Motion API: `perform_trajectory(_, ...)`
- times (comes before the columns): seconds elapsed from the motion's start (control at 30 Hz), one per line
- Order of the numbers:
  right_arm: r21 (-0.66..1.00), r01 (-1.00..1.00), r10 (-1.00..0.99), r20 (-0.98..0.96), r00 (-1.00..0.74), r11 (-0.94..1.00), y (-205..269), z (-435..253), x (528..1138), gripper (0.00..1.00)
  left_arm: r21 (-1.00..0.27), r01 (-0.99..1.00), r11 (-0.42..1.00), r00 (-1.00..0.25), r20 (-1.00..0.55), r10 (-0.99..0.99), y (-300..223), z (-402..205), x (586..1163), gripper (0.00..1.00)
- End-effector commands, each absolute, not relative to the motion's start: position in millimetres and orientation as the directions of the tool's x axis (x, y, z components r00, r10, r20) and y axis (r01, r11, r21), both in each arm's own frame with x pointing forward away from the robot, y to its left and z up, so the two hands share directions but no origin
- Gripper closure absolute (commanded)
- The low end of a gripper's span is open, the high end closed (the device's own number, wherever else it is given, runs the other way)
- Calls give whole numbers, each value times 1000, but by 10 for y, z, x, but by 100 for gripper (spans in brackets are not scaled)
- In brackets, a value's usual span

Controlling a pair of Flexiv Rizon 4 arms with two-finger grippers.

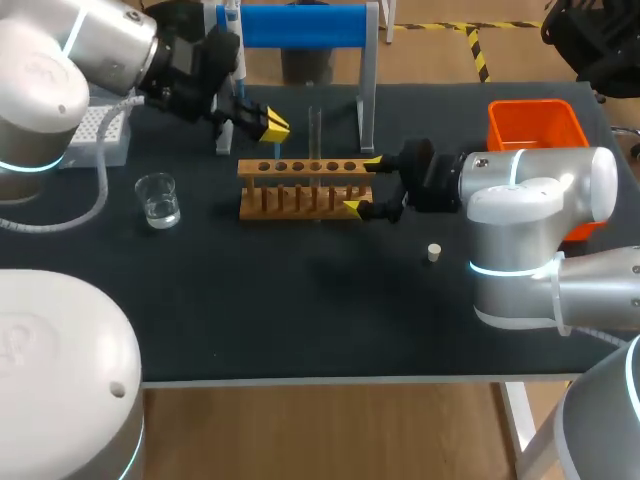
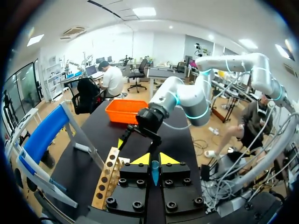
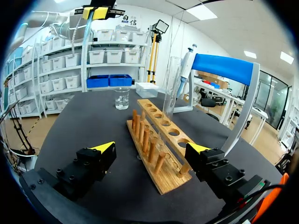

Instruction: Invert the test tube, pick up the pipette, mount the tip to pipette, aspirate from beaker and dispense into the tube, eject the tip, return the pipette, and cap with the stopper.

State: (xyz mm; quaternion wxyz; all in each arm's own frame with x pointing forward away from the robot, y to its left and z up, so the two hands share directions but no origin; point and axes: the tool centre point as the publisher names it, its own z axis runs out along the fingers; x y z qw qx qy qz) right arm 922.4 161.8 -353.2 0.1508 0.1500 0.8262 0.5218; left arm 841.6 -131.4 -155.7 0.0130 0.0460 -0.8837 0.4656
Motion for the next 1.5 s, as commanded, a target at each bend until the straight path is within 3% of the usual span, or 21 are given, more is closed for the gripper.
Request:
perform_trajectory(0.03, 908, 89, 408, -94, -908, 408, 1621, -3543, 9217, 0, -830, -81, 552, -997, 65, -49, -1393, -1556, 8483, 100)
perform_trajectory(1.17, 908, 89, 408, -94, -908, 408, 1621, -3543, 9217, 0, -826, -60, 561, -996, 9, -93, -1414, -1537, 8532, 100)
perform_trajectory(1.5, 936, -2, 358, -137, -924, 353, 1389, -3222, 8974, 0, -826, -60, 561, -996, 9, -93, -1414, -1537, 8532, 100)
